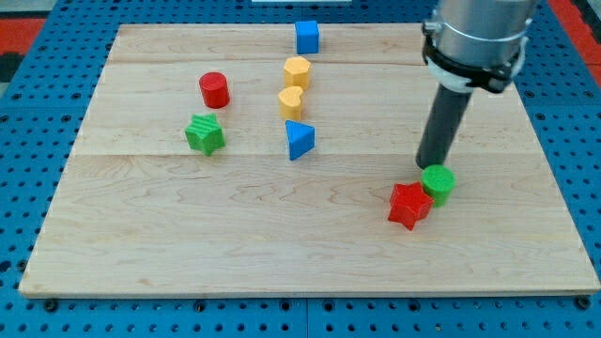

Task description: Place the red star above the red circle

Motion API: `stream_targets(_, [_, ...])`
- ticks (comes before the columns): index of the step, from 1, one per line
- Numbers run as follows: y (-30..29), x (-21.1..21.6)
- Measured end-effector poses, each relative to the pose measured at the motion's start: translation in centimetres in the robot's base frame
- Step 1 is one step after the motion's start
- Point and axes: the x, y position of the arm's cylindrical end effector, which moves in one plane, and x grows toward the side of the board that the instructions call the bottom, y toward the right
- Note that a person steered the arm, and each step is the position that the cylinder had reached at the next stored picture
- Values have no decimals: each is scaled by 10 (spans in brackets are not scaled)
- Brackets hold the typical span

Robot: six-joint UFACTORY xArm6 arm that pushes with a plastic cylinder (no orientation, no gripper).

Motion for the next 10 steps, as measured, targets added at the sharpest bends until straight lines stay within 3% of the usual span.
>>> stream_targets(1, [15,35])
stream_targets(3, [-75,56])
stream_targets(5, [-126,87])
stream_targets(7, [-331,14])
stream_targets(8, [-364,18])
stream_targets(9, [-331,76])
stream_targets(10, [-372,105])
